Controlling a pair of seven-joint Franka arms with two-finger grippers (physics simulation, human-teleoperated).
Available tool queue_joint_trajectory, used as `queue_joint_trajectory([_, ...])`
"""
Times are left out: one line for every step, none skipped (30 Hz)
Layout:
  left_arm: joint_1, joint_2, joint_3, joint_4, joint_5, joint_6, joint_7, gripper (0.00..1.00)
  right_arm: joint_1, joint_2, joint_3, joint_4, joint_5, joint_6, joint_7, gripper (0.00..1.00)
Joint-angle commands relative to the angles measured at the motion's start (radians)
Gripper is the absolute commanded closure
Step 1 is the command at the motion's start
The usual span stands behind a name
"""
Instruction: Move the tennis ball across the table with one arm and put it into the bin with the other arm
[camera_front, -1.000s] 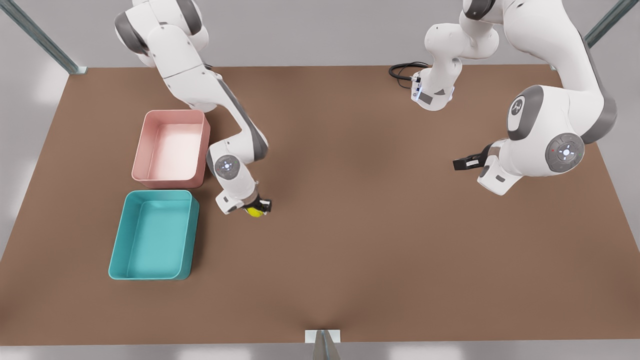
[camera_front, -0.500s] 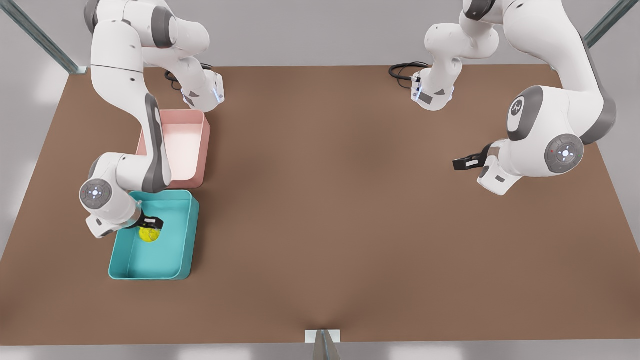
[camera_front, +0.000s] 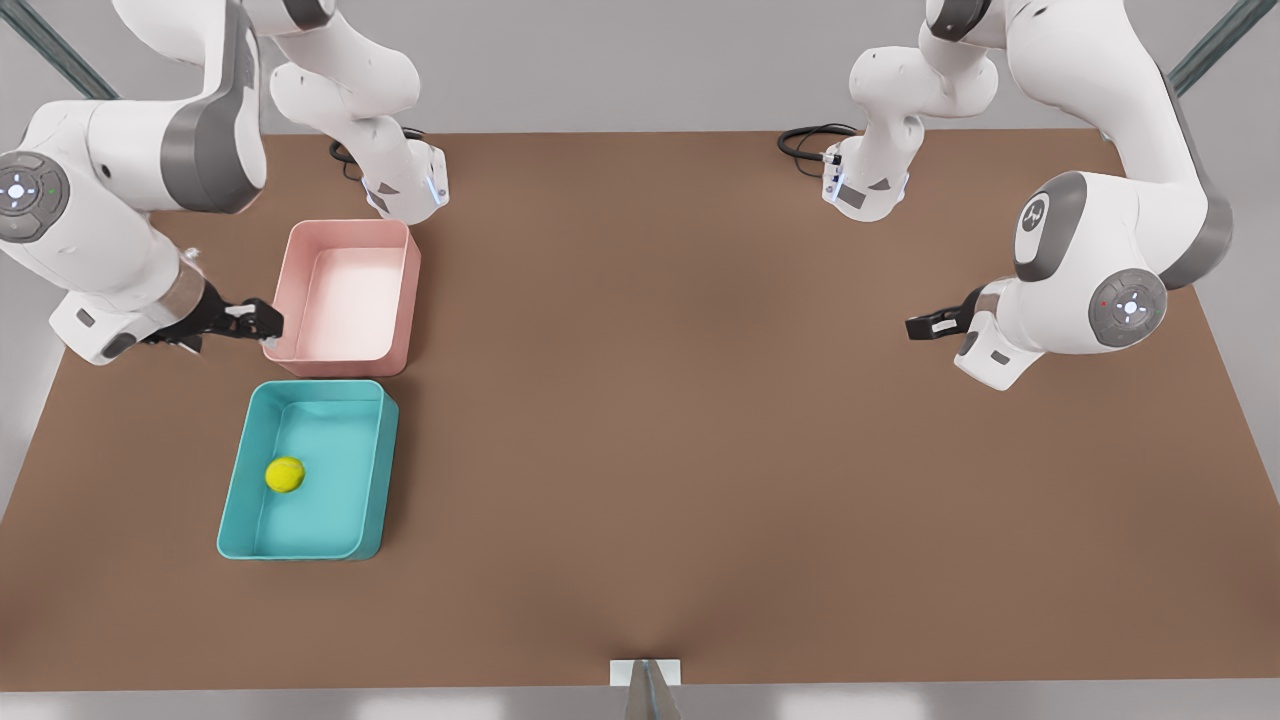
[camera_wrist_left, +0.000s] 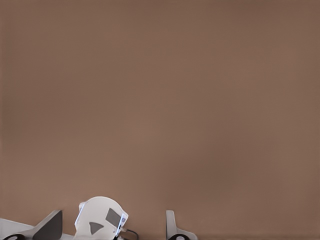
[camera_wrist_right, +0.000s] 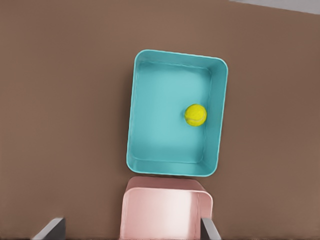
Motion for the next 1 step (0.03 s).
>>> queue_joint_trajectory([0.000, -0.001, 0.000, 0.000, 0.000, -0.004, -0.004, 0.00, -0.006, -0.003, 0.002, -0.006, 0.015, -0.071, -0.069, 0.00])
